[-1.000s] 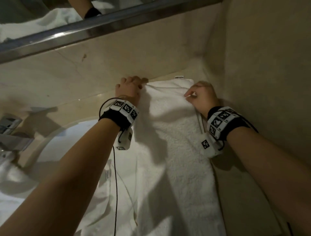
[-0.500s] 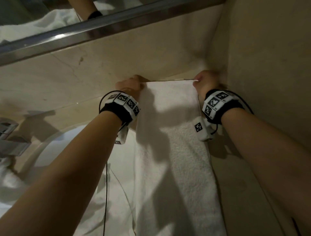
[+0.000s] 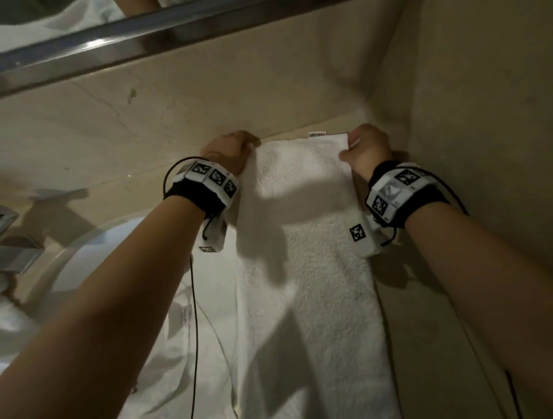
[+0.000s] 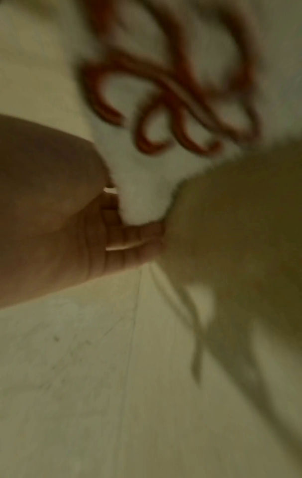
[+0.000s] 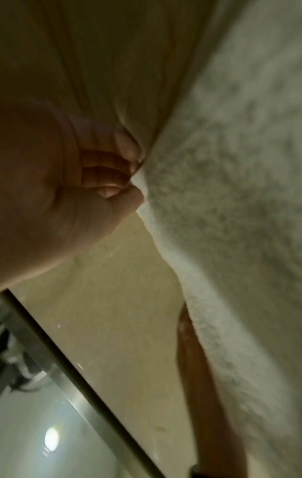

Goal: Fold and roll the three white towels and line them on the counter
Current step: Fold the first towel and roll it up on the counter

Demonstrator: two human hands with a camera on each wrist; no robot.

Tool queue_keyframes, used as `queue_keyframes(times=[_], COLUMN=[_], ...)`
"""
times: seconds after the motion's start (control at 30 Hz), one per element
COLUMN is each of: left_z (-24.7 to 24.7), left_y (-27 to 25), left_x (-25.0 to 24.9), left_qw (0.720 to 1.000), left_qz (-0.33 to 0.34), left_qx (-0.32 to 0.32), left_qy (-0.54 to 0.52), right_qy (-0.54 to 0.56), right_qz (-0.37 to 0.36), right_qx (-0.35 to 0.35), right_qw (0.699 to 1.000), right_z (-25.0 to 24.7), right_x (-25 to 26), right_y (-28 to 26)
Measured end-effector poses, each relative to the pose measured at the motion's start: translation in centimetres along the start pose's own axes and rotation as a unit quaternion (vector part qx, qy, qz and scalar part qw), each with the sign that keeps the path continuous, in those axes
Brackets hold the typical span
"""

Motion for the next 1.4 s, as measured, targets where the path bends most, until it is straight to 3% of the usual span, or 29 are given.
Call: queue_keyframes(times=[0.1,0.17,0.27,0.33,0.43,0.53,0.63,0.8,0.87,0.93,1.0,1.07,1.13,1.23,1.27,1.4], left_z=[-0.6,0.0,2.6,3.4,3.0,2.8,2.9,2.9,2.4,1.4,1.0,1.4,1.8,2.0,1.8,1.5], left_y=[-1.0,-2.1,-4.8,-5.7,-5.4,-5.6,-5.7,-5.5,-4.8,-4.4,-4.0,-3.8,-3.8,-4.5,-4.5,-3.8], left_x=[1.1,2.7,3.2,2.4,1.4,0.8,0.6,2.0,3.4,3.7,3.3,3.4,3.8,4.7,4.9,5.8], left_qw=[0.982,0.941,0.886,0.879,0.872,0.831,0.785,0.812,0.870,0.940,0.973,0.979,0.964,0.880,0.874,0.937], left_qz=[-0.046,-0.126,-0.227,-0.212,-0.170,-0.133,-0.152,-0.203,-0.224,-0.200,-0.164,-0.151,-0.160,-0.186,-0.186,-0.187], left_qx=[-0.022,-0.018,0.124,0.170,0.120,0.147,0.159,0.145,0.076,0.010,-0.021,-0.011,0.050,0.179,0.190,0.084], left_qy=[-0.181,-0.314,-0.386,-0.391,-0.443,-0.520,-0.579,-0.528,-0.433,-0.275,-0.159,-0.136,-0.206,-0.398,-0.405,-0.283], right_qy=[-0.057,-0.123,-0.191,-0.193,-0.184,-0.179,-0.174,-0.172,-0.172,-0.175,-0.181,-0.181,-0.174,-0.169,-0.169,-0.166], right_qz=[-0.027,-0.086,-0.165,-0.169,-0.154,-0.147,-0.139,-0.135,-0.134,-0.133,-0.131,-0.128,-0.126,-0.126,-0.127,-0.131], right_qx=[0.000,0.005,0.019,0.057,0.066,0.067,0.069,0.069,0.066,0.065,0.060,0.058,0.056,0.049,0.046,0.036], right_qw=[0.998,0.989,0.967,0.965,0.968,0.970,0.972,0.973,0.974,0.973,0.973,0.973,0.975,0.976,0.976,0.977], right_z=[0.3,0.5,0.9,1.4,1.6,1.7,1.6,1.7,1.8,1.9,1.9,1.9,1.8,1.9,2.0,2.0], right_x=[0.9,1.9,3.3,3.7,3.8,3.9,3.9,3.9,3.9,3.9,3.9,3.8,3.6,3.4,3.4,3.5], right_y=[0.0,-0.4,-1.3,-1.8,-2.1,-2.2,-2.0,-1.9,-1.7,-1.5,-1.3,-1.2,-0.9,-0.8,-0.9,-1.0])
Point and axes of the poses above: each hand's wrist, its own y-axis towards the middle knuckle, its own z-axis out of the palm, x = y × z, the point moved 5 cm from there along y, towards the middle knuckle, and after that the axes turned 1 degree about -y, right-handed, at the moved point
